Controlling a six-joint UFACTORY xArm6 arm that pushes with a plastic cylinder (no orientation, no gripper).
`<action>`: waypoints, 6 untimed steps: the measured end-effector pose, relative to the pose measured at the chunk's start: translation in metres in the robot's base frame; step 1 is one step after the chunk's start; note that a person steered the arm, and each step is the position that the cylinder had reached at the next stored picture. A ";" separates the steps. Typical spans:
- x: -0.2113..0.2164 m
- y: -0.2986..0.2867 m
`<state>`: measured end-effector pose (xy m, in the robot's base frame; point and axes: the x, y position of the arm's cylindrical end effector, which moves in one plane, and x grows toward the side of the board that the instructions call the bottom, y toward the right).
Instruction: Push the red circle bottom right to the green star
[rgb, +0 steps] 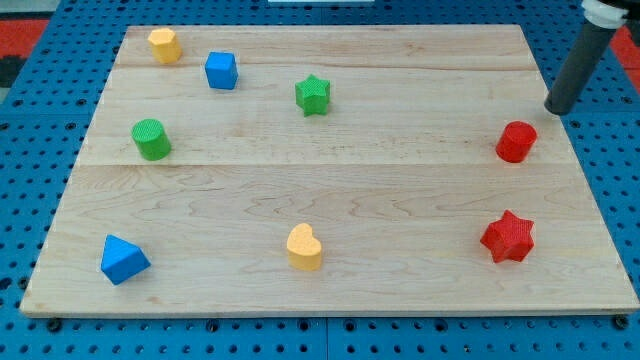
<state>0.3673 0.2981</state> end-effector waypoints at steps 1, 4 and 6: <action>0.030 -0.029; 0.002 -0.107; 0.085 -0.024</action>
